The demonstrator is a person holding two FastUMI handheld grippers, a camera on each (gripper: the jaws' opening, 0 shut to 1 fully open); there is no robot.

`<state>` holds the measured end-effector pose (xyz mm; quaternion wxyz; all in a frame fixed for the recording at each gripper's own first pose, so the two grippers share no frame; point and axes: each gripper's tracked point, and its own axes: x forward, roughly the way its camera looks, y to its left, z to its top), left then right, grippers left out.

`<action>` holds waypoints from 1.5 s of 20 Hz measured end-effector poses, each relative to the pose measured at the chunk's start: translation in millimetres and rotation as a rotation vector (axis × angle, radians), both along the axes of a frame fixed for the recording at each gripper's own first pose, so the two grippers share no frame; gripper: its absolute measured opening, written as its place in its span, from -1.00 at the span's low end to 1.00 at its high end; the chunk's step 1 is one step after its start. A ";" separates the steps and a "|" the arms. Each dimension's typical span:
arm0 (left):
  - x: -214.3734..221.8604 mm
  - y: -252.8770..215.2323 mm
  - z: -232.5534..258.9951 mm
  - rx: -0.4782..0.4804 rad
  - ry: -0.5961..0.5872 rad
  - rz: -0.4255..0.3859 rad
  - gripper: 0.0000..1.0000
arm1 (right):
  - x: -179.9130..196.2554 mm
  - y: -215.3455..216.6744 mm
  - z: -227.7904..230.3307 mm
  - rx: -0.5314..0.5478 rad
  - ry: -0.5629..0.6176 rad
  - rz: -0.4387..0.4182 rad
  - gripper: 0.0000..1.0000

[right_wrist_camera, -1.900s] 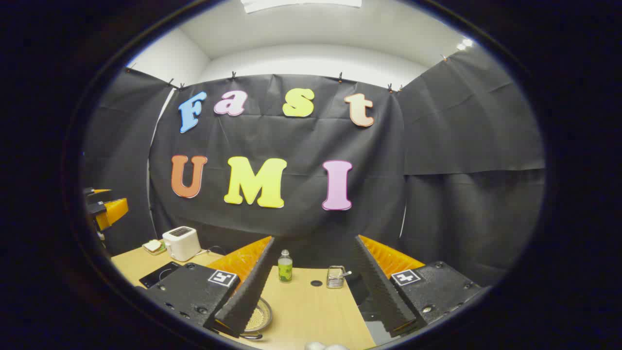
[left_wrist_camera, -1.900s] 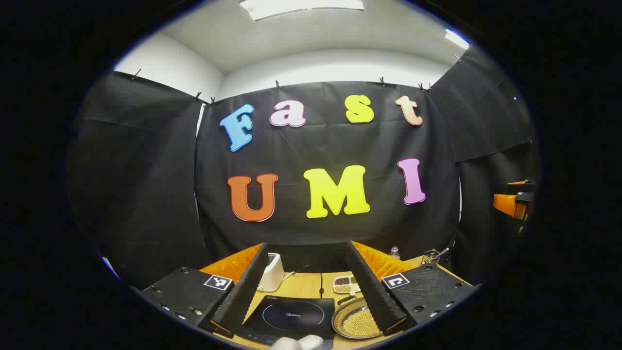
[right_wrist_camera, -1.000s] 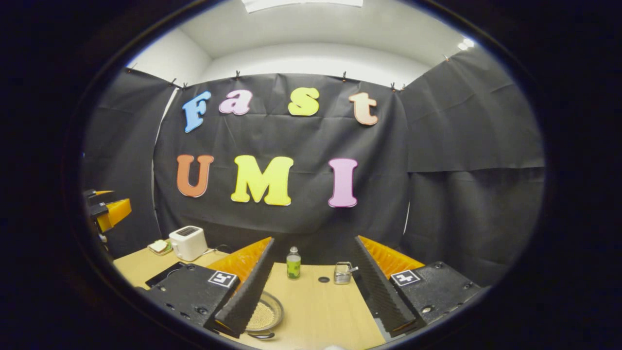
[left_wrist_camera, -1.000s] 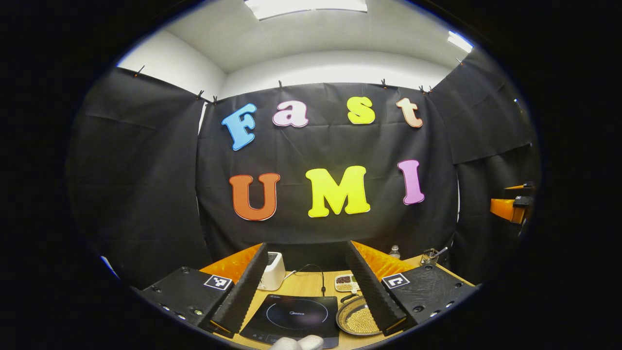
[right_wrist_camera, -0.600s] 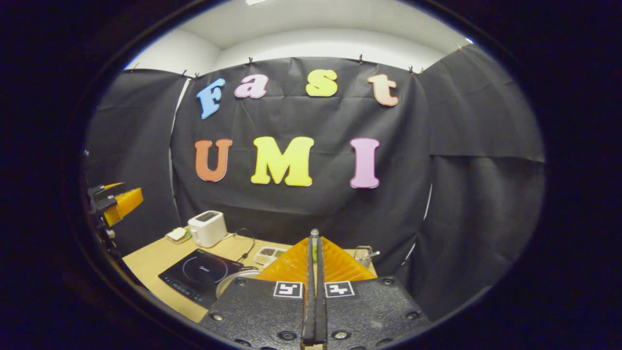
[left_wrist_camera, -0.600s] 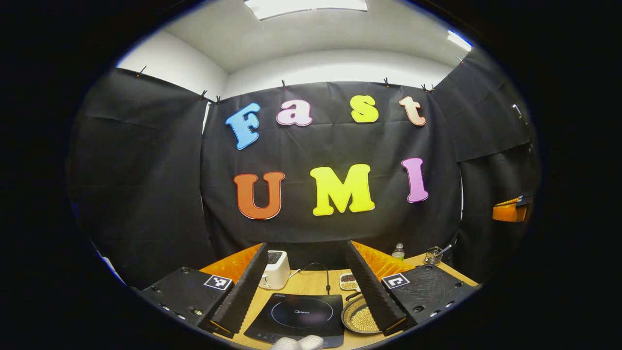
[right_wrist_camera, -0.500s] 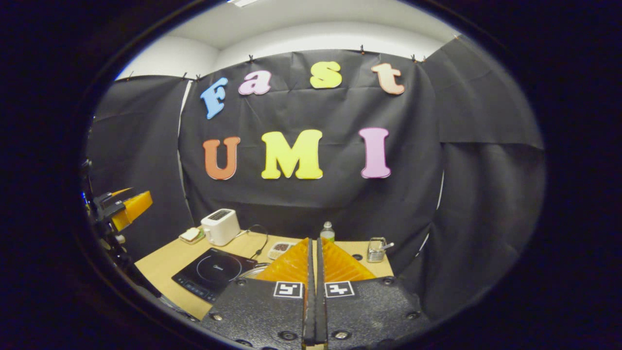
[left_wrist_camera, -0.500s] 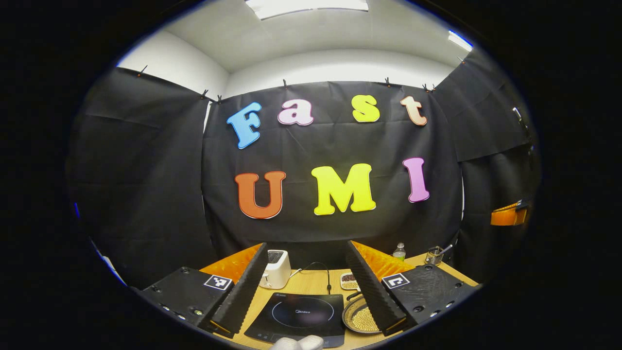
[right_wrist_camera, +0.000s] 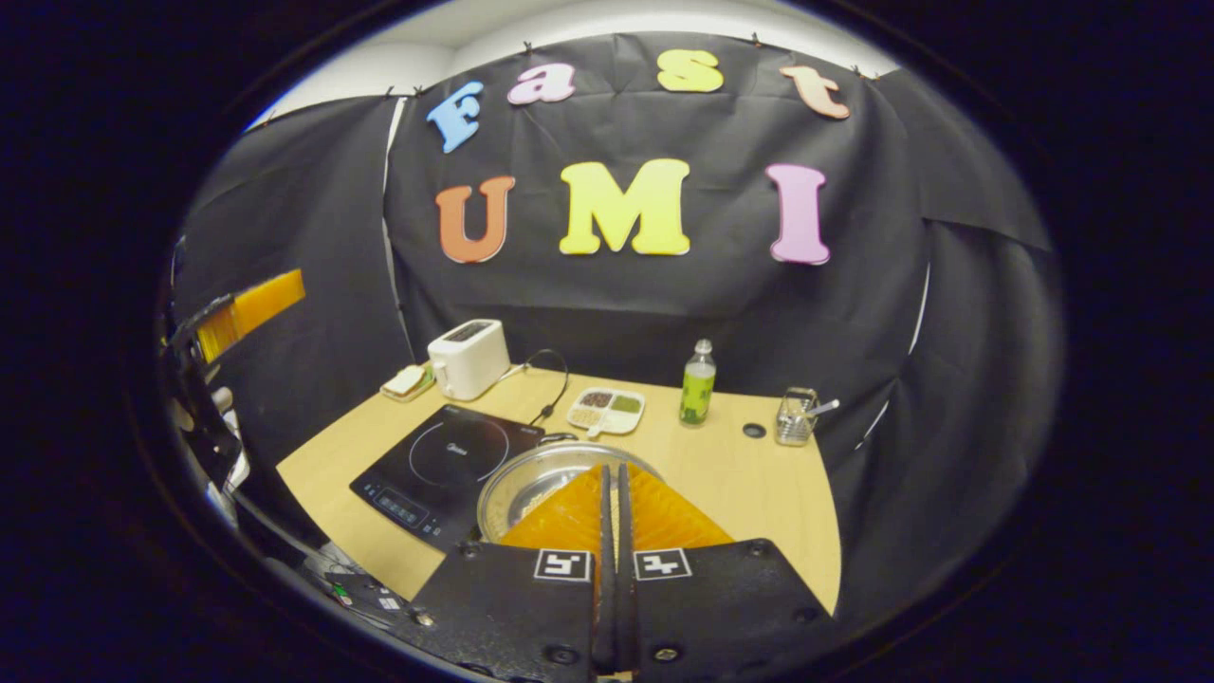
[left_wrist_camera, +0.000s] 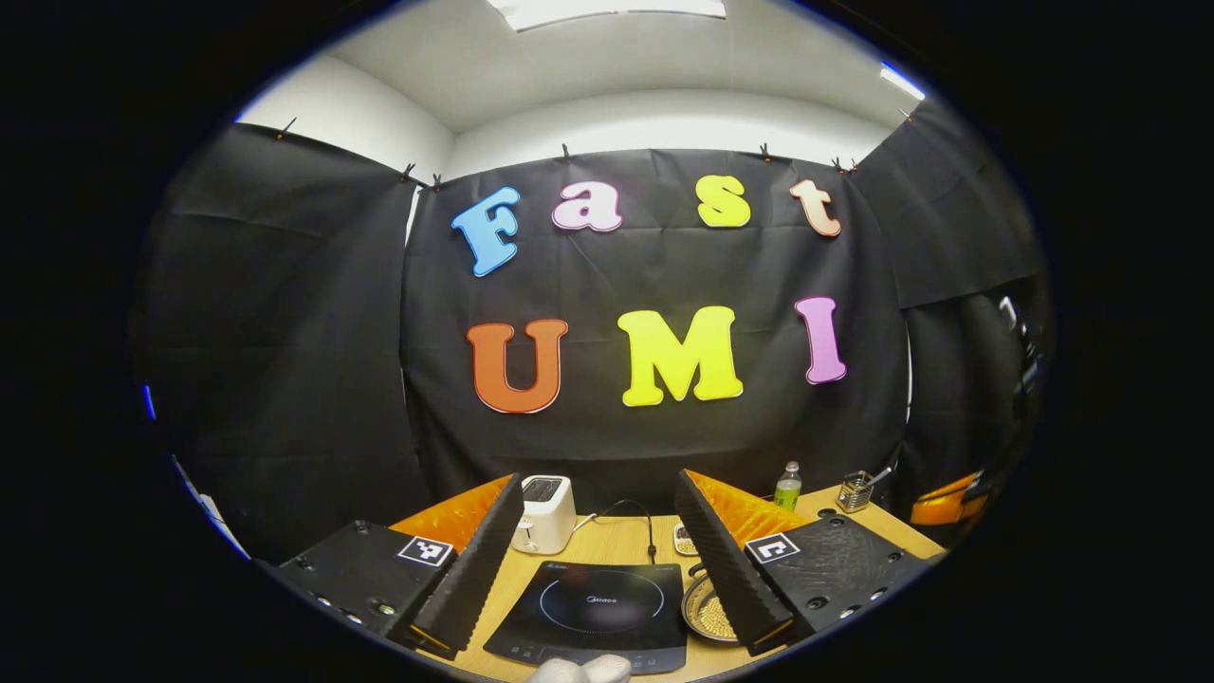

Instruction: First push the handle of the pot to place it horizontally, then grasp the pot with both hands and set it on the induction cooktop.

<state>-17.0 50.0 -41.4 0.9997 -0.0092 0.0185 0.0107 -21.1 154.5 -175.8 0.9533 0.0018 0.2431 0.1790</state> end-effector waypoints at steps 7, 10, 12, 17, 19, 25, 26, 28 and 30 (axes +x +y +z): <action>-1.0 9.9 -17.7 0.001 0.022 -0.002 0.92 | -37.5 56.2 -107.9 -0.047 0.155 0.124 -0.93; -1.3 11.4 -19.8 -0.001 0.030 0.007 0.92 | -48.0 70.6 -153.3 -0.097 0.226 0.188 -0.93; -2.0 11.3 -20.3 0.006 0.036 0.008 1.00 | -51.9 74.4 -179.4 -0.119 0.275 0.210 -0.98; -7.7 22.0 -19.6 0.036 0.033 0.041 0.92 | -46.9 72.2 -202.0 -0.129 0.342 0.199 -0.99; -7.5 25.8 -21.5 0.037 0.039 0.051 0.92 | -40.0 64.8 -210.6 -0.145 0.352 0.192 -0.92; -7.1 30.7 -22.1 0.032 0.042 0.079 0.92 | -36.1 50.1 -220.0 -0.162 0.372 0.185 -0.99; -7.0 30.1 -21.8 0.032 0.043 0.079 0.92 | -35.8 48.1 -220.3 -0.170 0.368 0.188 -0.99; -6.0 28.5 -23.1 0.032 0.046 0.081 0.92 | -35.9 44.3 -221.0 -0.175 0.367 0.187 -0.99; -5.3 25.8 -23.5 0.032 0.050 0.080 0.92 | -34.0 40.5 -221.7 -0.172 0.370 0.182 -0.93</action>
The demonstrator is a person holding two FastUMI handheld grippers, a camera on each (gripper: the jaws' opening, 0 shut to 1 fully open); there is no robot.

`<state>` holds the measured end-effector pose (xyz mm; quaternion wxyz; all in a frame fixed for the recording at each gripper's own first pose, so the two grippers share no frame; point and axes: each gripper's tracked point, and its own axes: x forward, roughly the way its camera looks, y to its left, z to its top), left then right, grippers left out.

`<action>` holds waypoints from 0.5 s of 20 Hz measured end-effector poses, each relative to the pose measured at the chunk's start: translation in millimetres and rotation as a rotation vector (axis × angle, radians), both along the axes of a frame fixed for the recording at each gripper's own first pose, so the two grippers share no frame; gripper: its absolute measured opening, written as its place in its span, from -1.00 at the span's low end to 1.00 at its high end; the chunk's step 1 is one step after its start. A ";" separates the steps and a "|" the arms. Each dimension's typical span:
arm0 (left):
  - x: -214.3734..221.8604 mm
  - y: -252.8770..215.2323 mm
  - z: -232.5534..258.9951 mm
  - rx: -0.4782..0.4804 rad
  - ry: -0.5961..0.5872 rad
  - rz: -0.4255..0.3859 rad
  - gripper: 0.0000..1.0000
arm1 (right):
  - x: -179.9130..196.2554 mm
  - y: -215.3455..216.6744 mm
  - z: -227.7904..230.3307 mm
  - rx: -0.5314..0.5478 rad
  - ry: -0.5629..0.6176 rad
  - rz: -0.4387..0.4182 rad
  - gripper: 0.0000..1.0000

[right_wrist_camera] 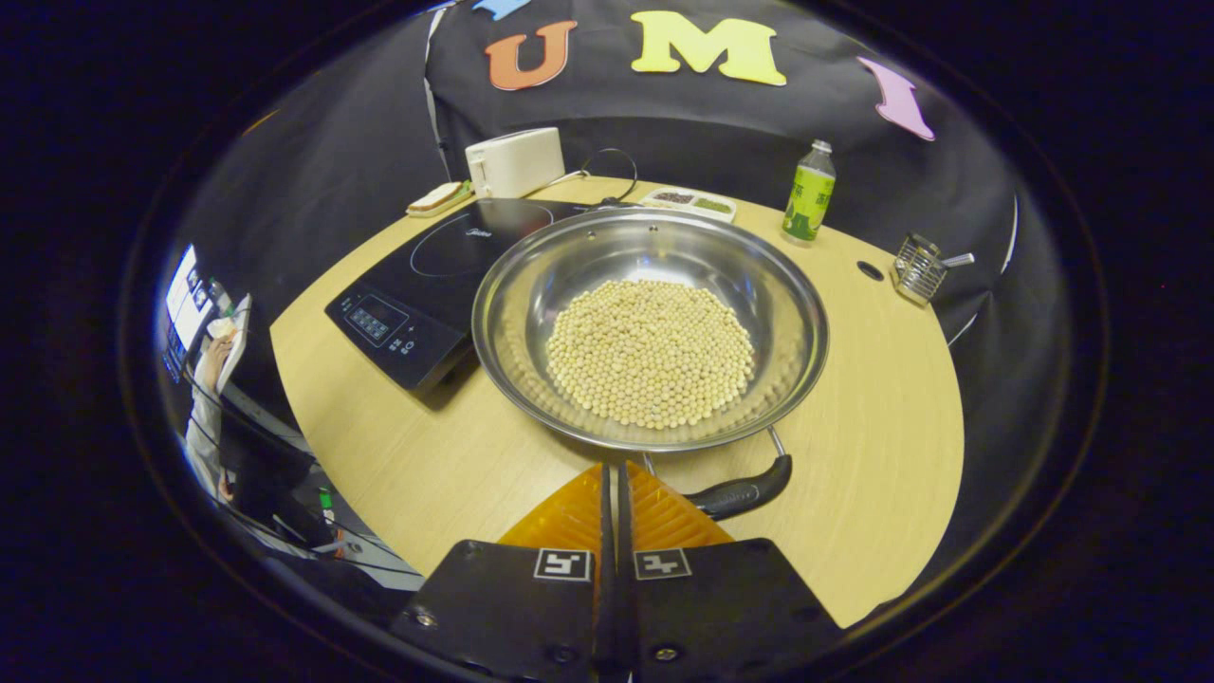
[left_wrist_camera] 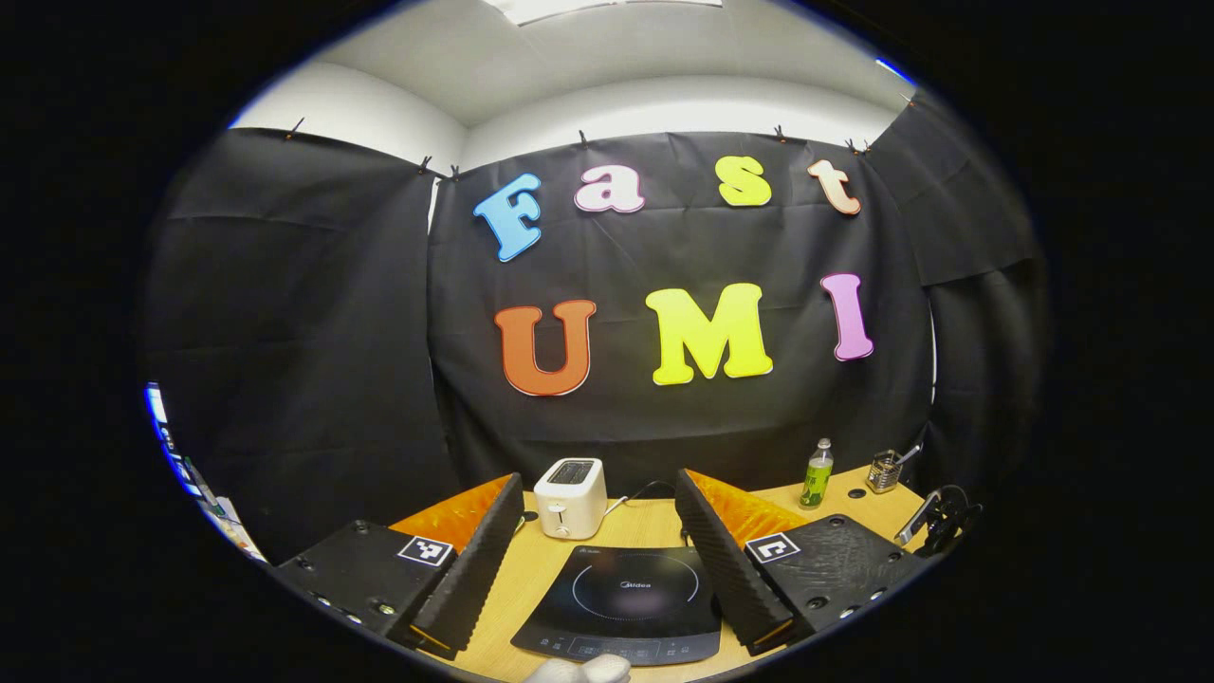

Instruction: First push the handle of the pot to place it horizontally, then grasp the pot with both hands and set it on the induction cooktop.

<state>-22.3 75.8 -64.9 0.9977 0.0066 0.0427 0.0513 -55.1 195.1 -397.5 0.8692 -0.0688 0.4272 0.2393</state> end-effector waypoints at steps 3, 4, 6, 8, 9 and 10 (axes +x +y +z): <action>3.4 -4.5 -0.9 0.000 0.000 -0.003 0.92 | 7.4 -7.4 -0.7 -0.005 0.000 -0.012 -0.99; 4.3 -6.4 0.1 0.002 0.000 -0.003 0.92 | 9.3 -10.1 -1.1 -0.004 0.002 -0.018 -0.93; 5.4 -9.6 -2.0 0.004 0.004 -0.003 0.92 | 12.4 -16.9 -1.4 -0.003 0.005 -0.026 -0.99; 6.7 -11.9 -2.6 0.002 0.007 -0.004 0.92 | 17.9 -25.0 -1.4 -0.006 0.005 -0.037 -0.93; 8.1 -13.2 -2.5 0.003 0.008 -0.004 0.92 | 19.7 -28.4 -1.7 -0.006 0.004 -0.042 -0.99; 9.0 -13.6 -4.6 0.005 0.010 -0.002 0.92 | 22.9 -31.8 -2.0 -0.008 0.004 -0.046 -0.99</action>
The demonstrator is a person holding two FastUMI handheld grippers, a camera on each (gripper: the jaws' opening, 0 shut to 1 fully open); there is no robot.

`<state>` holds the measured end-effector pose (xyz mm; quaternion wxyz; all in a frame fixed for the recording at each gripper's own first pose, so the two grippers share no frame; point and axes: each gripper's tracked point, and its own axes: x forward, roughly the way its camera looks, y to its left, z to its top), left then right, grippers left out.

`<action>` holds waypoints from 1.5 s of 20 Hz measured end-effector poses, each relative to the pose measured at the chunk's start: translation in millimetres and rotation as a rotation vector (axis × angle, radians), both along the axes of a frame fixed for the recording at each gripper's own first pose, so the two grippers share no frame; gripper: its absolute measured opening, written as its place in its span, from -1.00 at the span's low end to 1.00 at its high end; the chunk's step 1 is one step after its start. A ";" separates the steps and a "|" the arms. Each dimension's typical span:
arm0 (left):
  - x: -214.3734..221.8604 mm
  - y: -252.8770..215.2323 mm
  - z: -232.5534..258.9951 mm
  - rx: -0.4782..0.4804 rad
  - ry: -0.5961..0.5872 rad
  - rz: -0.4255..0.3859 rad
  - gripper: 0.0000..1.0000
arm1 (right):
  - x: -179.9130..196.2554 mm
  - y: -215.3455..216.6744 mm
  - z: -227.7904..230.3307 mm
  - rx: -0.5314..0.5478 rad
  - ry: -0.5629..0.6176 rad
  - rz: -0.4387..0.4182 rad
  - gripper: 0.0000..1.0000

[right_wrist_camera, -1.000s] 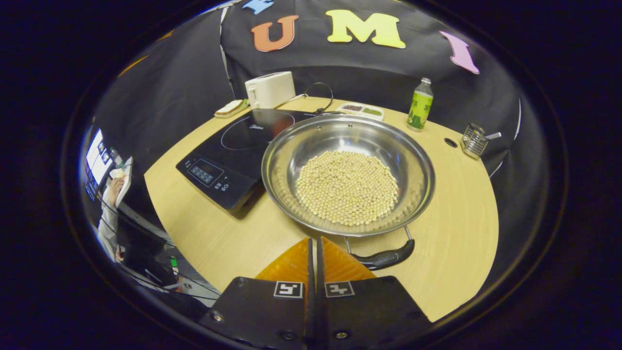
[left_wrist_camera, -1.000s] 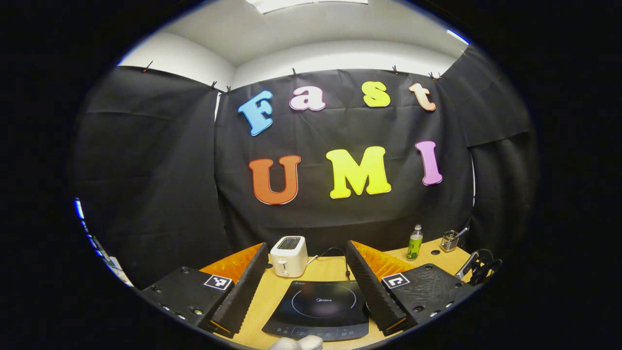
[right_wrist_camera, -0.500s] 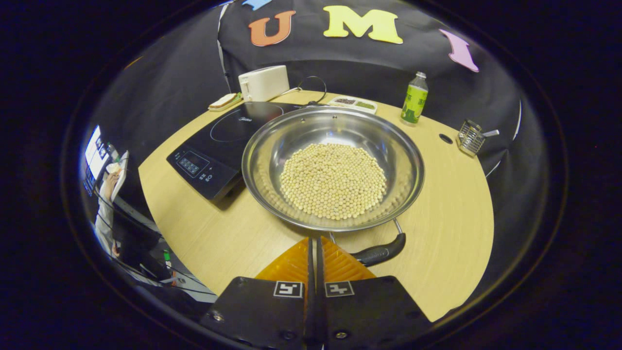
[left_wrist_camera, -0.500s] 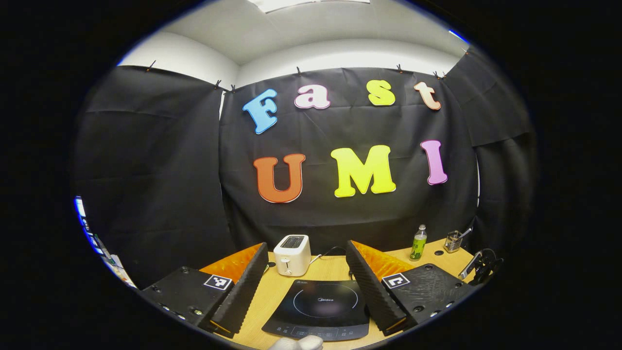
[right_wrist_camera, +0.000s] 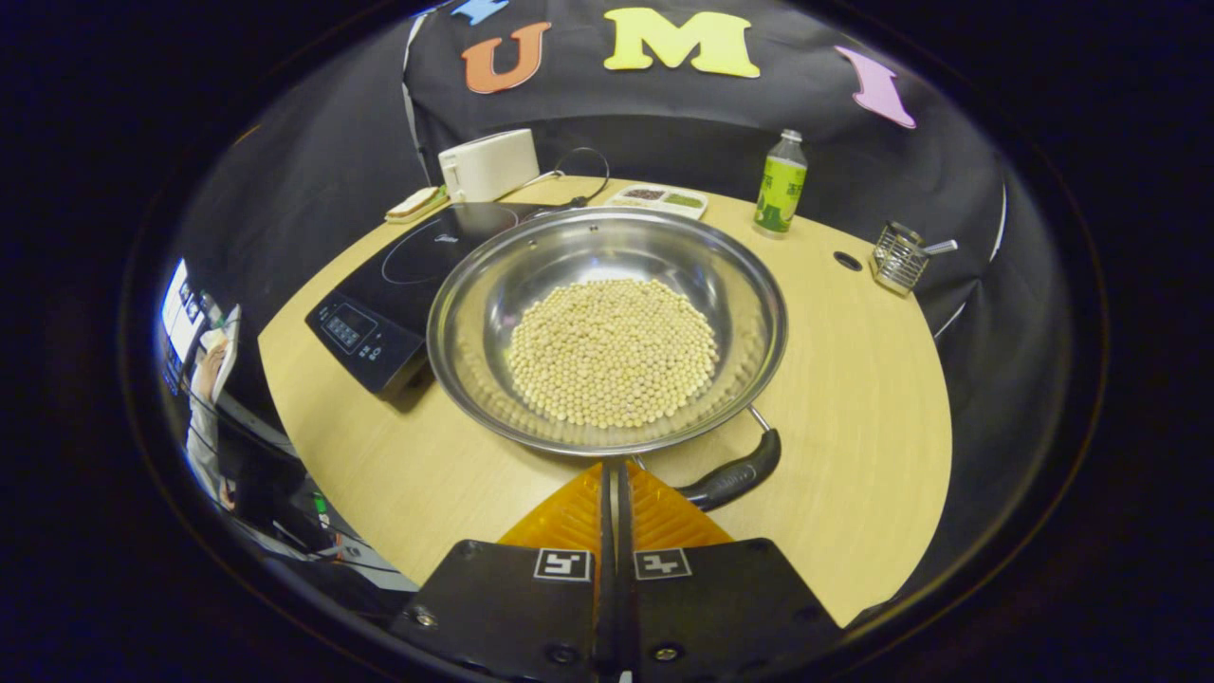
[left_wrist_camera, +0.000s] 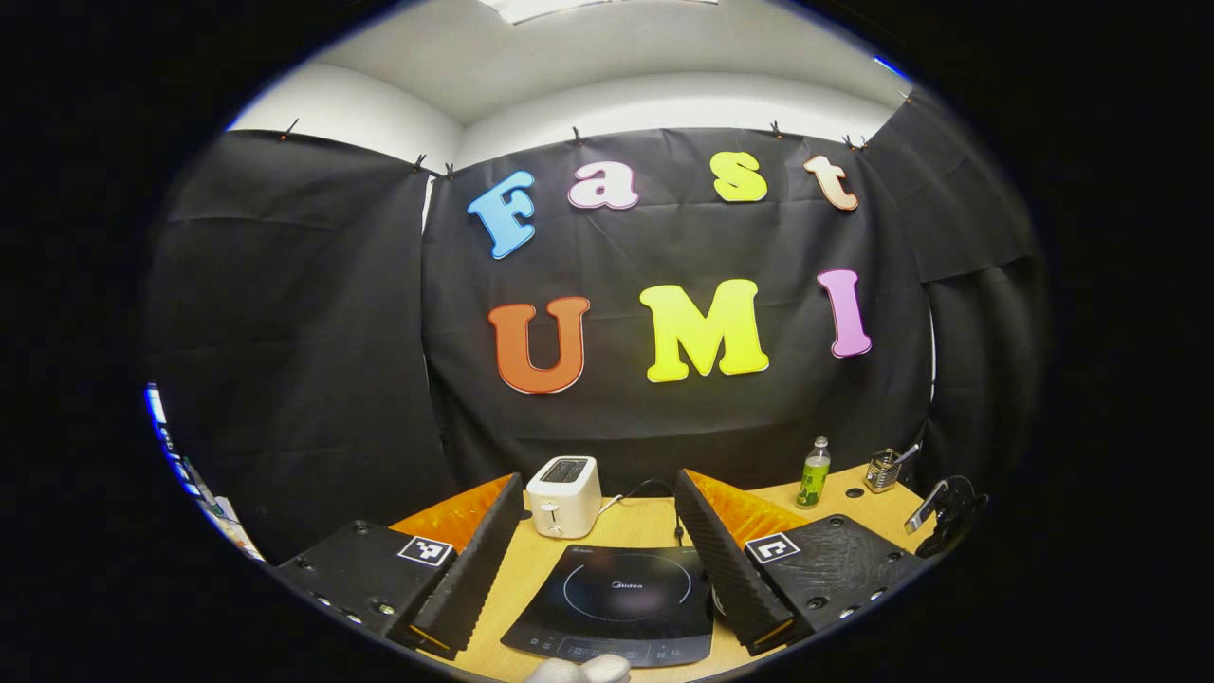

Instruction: First push the handle of the pot to place it horizontally, then grasp the pot with both hands and set it on the induction cooktop.

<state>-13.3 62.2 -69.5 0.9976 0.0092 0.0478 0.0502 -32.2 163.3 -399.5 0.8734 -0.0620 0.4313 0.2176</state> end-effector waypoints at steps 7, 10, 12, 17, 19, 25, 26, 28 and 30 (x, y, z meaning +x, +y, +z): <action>8.5 -5.9 -0.4 0.009 0.007 0.019 0.92 | 14.5 -22.7 -5.7 -0.018 0.008 -0.002 -0.99; 8.0 -8.6 -2.2 0.017 0.014 0.036 0.92 | 22.6 -36.0 -5.6 -0.015 0.012 -0.012 -0.99; 8.0 -9.7 -1.8 0.019 0.020 0.051 0.92 | 30.0 -43.3 -5.5 -0.007 0.015 -0.016 -0.99; 8.7 -17.8 -2.5 0.029 0.034 0.093 0.92 | 51.0 -61.5 -4.1 -0.001 0.015 -0.011 -0.93; 9.4 -23.5 -5.3 0.032 0.040 0.107 0.92 | 59.6 -68.8 -4.8 0.003 0.017 -0.008 -0.93; 9.1 -43.3 -7.9 0.043 0.065 0.145 0.92 | 81.8 -85.9 -7.1 0.025 0.018 0.009 -0.92; 8.7 -46.3 -7.4 0.045 0.066 0.151 0.92 | 85.1 -88.4 -7.5 0.025 0.017 0.017 -0.93; 8.2 -53.0 -9.4 0.047 0.072 0.162 0.92 | 91.7 -92.5 -8.6 0.023 0.013 0.032 -0.93; 8.0 -58.2 -10.2 0.050 0.075 0.171 0.92 | 98.8 -95.8 -8.0 0.017 0.005 0.046 -0.93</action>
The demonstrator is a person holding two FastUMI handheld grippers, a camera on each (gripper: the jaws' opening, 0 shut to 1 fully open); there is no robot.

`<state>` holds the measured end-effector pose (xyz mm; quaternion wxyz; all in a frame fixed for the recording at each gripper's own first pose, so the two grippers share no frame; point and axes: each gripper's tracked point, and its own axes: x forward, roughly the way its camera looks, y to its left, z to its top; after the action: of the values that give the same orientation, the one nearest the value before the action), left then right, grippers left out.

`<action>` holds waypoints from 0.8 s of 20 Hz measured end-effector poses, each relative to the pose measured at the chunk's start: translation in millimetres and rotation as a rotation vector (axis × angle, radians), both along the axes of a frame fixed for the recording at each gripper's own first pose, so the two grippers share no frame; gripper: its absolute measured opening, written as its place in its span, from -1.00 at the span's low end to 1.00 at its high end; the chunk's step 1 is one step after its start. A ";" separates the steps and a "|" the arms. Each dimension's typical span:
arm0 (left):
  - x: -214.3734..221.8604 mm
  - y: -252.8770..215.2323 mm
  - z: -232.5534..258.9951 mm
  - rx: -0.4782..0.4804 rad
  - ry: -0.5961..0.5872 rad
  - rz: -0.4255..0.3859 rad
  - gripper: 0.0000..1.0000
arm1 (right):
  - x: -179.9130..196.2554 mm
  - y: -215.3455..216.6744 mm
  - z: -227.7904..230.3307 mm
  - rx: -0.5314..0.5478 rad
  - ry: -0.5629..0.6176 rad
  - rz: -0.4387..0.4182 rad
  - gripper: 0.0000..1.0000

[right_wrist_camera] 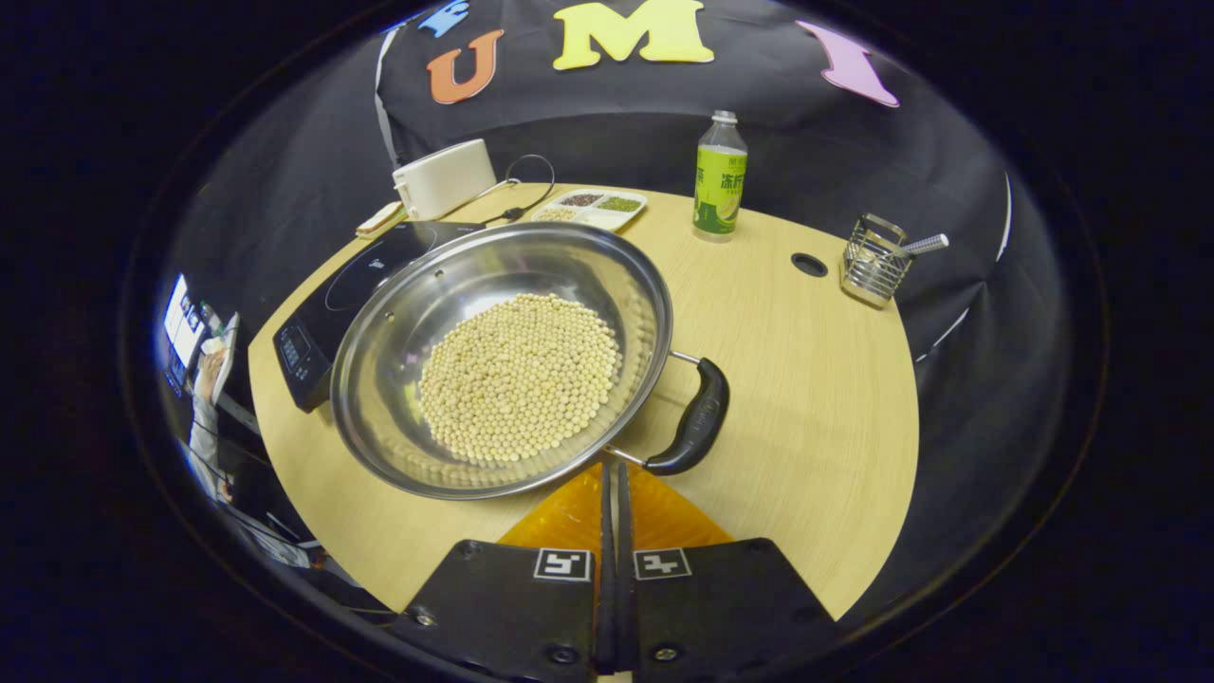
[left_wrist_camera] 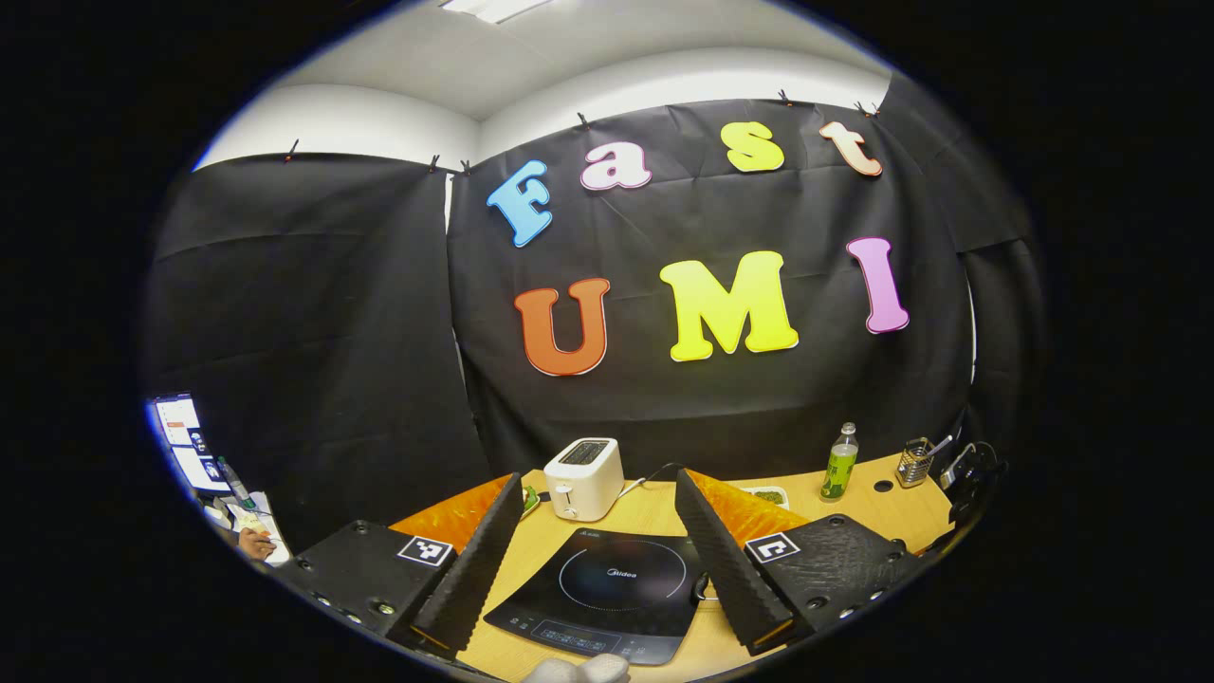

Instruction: First push the handle of the pot to place it horizontally, then grasp the pot with both hands and set it on the induction cooktop.

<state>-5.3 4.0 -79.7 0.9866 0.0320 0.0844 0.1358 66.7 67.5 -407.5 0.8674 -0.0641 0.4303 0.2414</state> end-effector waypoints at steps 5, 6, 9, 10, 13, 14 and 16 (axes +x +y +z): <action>-4.5 -7.8 -9.8 -0.004 0.021 0.008 0.92 | 7.8 -4.5 -1.0 -0.010 -0.005 0.003 -0.93; -5.0 -7.1 -10.8 -0.003 0.021 0.006 0.92 | 7.7 -4.8 0.0 -0.010 -0.007 -0.004 -0.93; -5.6 -5.8 -16.9 -0.005 0.026 -0.015 0.93 | 5.8 -12.5 5.0 -0.032 -0.036 -0.048 -0.93; -4.8 -4.8 -19.4 -0.004 0.028 -0.025 0.92 | 4.3 -18.3 7.5 -0.053 -0.060 -0.068 -0.93; -2.2 -3.8 -33.0 -0.019 0.043 -0.077 0.92 | -9.8 -27.8 16.2 -0.081 -0.102 -0.120 -0.98; -0.9 -3.9 -39.3 -0.023 0.048 -0.094 0.92 | -16.9 -28.6 20.7 -0.070 -0.103 -0.142 -0.98; 2.9 -1.0 -48.9 -0.032 0.058 -0.132 0.93 | -31.8 -30.7 29.7 -0.047 -0.116 -0.184 -0.43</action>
<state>-2.4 3.0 -128.7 0.9909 0.0258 0.1127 0.0682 34.8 36.8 -377.8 0.9077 -0.0587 0.3889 0.1465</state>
